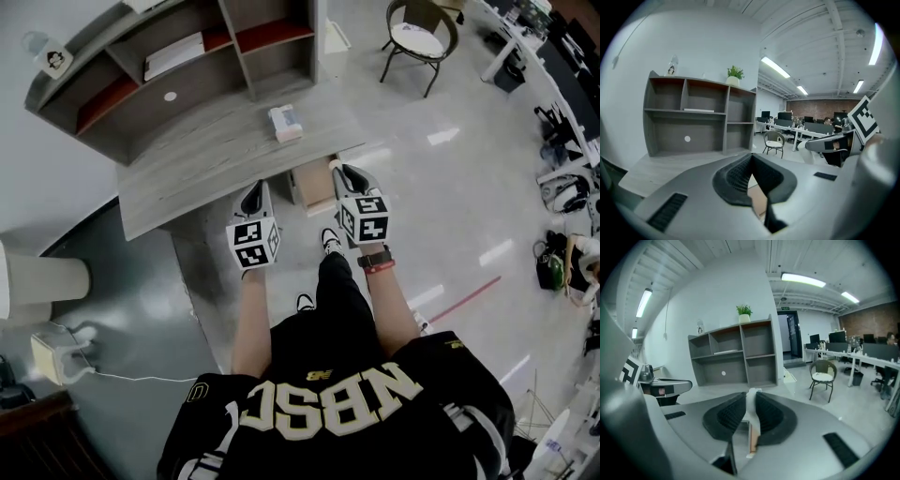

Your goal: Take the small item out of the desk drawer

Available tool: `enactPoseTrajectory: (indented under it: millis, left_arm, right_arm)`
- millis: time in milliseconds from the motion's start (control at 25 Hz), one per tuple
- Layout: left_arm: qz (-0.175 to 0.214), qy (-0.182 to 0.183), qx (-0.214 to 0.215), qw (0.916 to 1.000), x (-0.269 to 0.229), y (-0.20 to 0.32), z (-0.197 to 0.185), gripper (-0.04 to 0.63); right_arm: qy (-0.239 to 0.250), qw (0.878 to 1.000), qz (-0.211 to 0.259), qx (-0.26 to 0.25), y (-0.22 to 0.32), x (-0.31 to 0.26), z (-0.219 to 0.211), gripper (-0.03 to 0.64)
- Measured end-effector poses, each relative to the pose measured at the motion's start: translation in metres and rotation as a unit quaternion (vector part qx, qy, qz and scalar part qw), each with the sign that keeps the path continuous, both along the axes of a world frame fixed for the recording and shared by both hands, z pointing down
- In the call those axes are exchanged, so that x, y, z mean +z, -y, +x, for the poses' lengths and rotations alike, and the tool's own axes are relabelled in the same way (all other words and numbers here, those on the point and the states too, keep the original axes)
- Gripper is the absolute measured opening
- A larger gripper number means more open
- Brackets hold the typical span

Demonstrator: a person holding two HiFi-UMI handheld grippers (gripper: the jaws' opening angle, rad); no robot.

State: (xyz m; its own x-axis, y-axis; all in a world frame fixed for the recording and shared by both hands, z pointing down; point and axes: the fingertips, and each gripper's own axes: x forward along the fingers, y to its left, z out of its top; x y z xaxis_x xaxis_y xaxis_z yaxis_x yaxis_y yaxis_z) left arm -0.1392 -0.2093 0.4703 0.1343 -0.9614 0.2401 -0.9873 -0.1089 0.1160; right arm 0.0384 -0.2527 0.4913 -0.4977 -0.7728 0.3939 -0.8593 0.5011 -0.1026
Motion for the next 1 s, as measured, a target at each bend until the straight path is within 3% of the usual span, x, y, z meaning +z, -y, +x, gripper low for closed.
enactPoseTrajectory:
  millis: [520,760,1000]
  left_arm:
    - [0.117,0.027,-0.003,0.9927,-0.112,-0.029,-0.009,0.014]
    - [0.147,0.034,-0.007,0.9886,-0.137,-0.042,-0.01,0.014]
    - [0.162,0.039,-0.01,0.986,-0.148,-0.045,-0.012,0.014]
  right_arm:
    - [0.045,0.992,0.118,0.0,-0.027,-0.115,-0.006,0.072]
    - [0.058,0.985,0.164,0.006,-0.042,-0.15,-0.007,0.075]
    - [0.046,0.983,0.177,0.016,-0.045,-0.156,-0.007,0.074]
